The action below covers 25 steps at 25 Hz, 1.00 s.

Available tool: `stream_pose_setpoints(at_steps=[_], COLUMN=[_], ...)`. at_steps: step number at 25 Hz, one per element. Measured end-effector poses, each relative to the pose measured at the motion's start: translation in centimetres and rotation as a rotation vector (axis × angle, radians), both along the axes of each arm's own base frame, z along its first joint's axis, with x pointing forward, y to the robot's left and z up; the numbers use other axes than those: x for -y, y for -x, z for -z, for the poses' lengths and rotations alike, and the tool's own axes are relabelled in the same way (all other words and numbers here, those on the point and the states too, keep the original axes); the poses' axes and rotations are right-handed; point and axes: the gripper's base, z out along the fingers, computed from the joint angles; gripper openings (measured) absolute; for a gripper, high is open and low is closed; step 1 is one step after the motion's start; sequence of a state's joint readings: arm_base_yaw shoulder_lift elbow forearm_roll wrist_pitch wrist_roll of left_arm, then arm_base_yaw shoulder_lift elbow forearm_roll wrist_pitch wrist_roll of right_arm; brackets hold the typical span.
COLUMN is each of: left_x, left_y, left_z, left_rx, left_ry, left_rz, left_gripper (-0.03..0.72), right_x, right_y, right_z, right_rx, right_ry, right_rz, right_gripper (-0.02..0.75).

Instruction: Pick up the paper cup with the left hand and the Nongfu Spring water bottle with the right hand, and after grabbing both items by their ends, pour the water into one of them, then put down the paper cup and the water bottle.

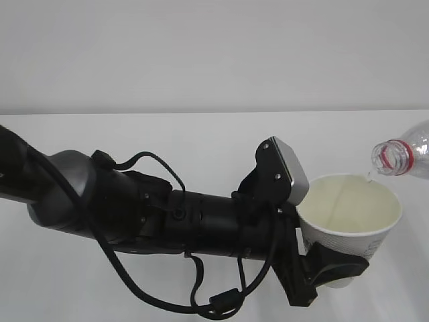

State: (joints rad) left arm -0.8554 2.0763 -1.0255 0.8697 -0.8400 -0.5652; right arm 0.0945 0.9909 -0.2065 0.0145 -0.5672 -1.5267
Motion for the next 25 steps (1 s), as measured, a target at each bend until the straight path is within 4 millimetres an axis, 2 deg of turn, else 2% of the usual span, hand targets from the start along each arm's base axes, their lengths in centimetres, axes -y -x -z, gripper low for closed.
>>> stream_pose_setpoints(at_steps=[25], left_x=[-0.06], left_y=[-0.06], left_z=[0.17], left_rx=[-0.034], left_ry=[-0.017], left_rz=[-0.017], left_gripper=[0.512], right_x=[0.0], right_y=[0.0], right_z=[-0.02], right_rx=[0.002], right_ry=[0.002], right_rz=[0.0], right_gripper=[0.451])
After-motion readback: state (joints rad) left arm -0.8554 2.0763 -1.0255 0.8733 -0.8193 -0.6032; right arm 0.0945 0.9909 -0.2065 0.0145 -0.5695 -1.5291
